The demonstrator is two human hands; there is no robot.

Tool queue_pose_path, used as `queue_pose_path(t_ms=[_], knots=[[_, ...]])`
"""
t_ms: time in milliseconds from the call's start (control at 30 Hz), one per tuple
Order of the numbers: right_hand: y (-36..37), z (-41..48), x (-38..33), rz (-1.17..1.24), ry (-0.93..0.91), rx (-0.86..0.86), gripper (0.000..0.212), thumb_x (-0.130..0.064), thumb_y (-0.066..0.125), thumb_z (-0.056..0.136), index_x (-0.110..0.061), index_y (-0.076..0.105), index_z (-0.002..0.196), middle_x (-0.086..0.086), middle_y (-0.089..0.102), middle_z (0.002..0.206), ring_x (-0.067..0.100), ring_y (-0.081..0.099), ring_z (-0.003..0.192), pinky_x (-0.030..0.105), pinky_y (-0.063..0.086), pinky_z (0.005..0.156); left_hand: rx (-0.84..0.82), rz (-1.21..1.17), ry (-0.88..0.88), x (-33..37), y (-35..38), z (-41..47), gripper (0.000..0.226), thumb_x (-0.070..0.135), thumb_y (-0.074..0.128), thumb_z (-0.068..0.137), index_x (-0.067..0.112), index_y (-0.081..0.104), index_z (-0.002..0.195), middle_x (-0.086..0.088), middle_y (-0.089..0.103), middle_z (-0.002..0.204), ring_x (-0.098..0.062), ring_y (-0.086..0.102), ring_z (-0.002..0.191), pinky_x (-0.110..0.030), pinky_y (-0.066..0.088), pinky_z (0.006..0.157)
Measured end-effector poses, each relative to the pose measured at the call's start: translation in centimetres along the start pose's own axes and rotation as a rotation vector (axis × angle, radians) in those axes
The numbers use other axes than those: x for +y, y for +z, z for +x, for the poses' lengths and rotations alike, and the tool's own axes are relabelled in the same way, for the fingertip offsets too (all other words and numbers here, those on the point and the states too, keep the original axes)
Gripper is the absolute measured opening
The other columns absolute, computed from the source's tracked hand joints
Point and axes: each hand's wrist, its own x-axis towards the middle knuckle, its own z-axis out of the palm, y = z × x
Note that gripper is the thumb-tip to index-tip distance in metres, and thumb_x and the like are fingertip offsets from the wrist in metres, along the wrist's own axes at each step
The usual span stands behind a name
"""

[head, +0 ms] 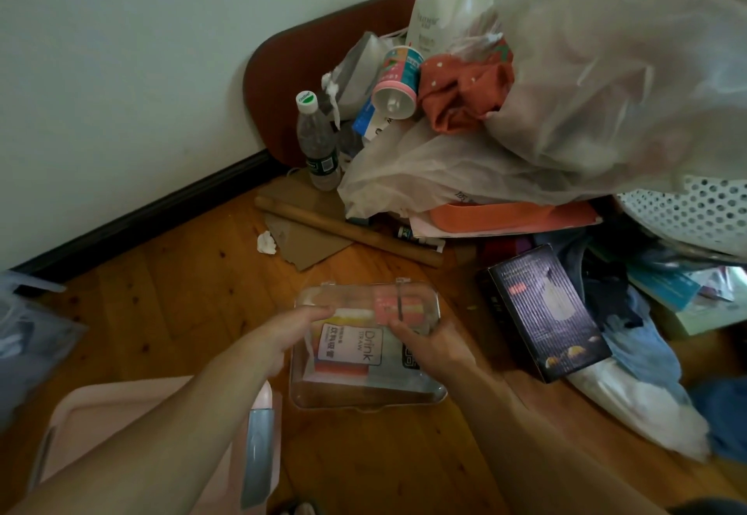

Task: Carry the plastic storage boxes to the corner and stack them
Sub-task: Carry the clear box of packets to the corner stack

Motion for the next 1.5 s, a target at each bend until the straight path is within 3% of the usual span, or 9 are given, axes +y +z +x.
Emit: queue_pose_path(t_ms=[133,267,333,533,700,900,1033,1267,1500], knots=[[0.3,0.1,0.4,0.104,0.041,0.014,0.087,-0.071,0.067,0.070,-0.011,0.047,0.130,0.005,0.062,0.117,0.023,0.060,0.103,0.039,0.052,0.086,-0.015,-0.007,0.002,-0.2,-0.2,0.3,0.027,0.042,0.070,0.082,0.027,0.048,0.078,0.002,0.049,0.077,-0.016,0.040,0.075,-0.045,0.031,0.097],[0.4,0.0,0.5,0.126,0.036,0.029,0.085,-0.067,0.068,0.073,-0.012,0.041,0.133,-0.002,0.056,0.105,0.017,0.055,0.094,0.031,0.045,0.071,-0.074,-0.004,-0.013,-0.3,0.2,0.3,0.020,0.035,0.070,0.083,0.023,0.054,0.082,0.001,0.065,0.061,-0.015,0.060,0.057,-0.029,0.046,0.050],[0.4,0.1,0.6,0.109,0.030,0.044,0.083,-0.065,0.068,0.075,-0.013,0.040,0.133,-0.006,0.050,0.096,0.014,0.051,0.087,0.029,0.041,0.065,-0.082,-0.010,0.008,-0.4,0.4,0.3,0.017,0.030,0.068,0.086,0.020,0.055,0.084,0.005,0.064,0.045,-0.008,0.060,0.036,-0.019,0.037,0.026],[0.3,0.1,0.8,0.070,0.008,0.061,0.073,-0.054,0.070,0.079,-0.012,0.041,0.130,-0.005,0.048,0.092,0.015,0.051,0.086,0.029,0.041,0.064,-0.075,-0.044,0.052,-0.8,0.5,0.7,0.016,0.023,0.071,0.085,0.020,0.055,0.085,0.009,0.062,0.043,-0.003,0.056,0.032,-0.018,0.030,0.020],[0.0,-0.2,0.4,0.102,0.003,0.085,0.068,-0.052,0.073,0.078,-0.015,0.043,0.126,0.001,0.060,0.108,0.021,0.060,0.098,0.042,0.053,0.083,-0.091,-0.110,0.075,-0.7,0.5,0.5,0.019,0.018,0.071,0.084,0.016,0.059,0.100,-0.002,0.072,0.062,-0.012,0.067,0.047,-0.022,0.043,0.029],[-0.5,-0.5,-0.5,0.175,-0.012,0.131,0.066,-0.053,0.075,0.073,-0.019,0.046,0.122,0.000,0.063,0.108,0.022,0.062,0.097,0.046,0.054,0.085,0.004,-0.217,0.130,-0.9,0.4,1.0,0.051,0.007,0.076,0.078,0.013,0.051,0.122,-0.014,0.074,0.085,-0.023,0.073,0.063,-0.028,0.052,0.042],[-0.8,-0.6,-0.9,0.244,-0.038,0.168,0.066,-0.054,0.077,0.069,-0.023,0.047,0.118,0.000,0.062,0.111,0.022,0.061,0.099,0.047,0.054,0.085,0.024,-0.253,0.190,-0.9,0.2,1.0,0.051,0.012,0.078,0.076,0.018,0.052,0.119,-0.008,0.075,0.084,-0.019,0.073,0.065,-0.029,0.054,0.046],[-0.8,-1.1,-2.8,0.299,-0.092,0.168,0.074,-0.060,0.077,0.063,-0.026,0.046,0.121,0.002,0.058,0.117,0.025,0.059,0.106,0.049,0.051,0.090,0.125,-0.270,0.311,-0.9,-0.7,0.5,0.055,0.026,0.079,0.075,0.025,0.050,0.121,-0.006,0.070,0.102,-0.026,0.068,0.093,-0.047,0.057,0.079],[-0.8,-1.8,-5.4,0.308,-0.095,0.178,0.085,-0.067,0.075,0.057,-0.029,0.046,0.127,0.000,0.056,0.121,0.024,0.056,0.112,0.050,0.050,0.093,0.226,-0.253,0.411,-0.3,-2.2,-0.7,0.051,0.036,0.078,0.076,0.030,0.052,0.119,0.004,0.068,0.101,-0.016,0.066,0.089,-0.033,0.054,0.066]])
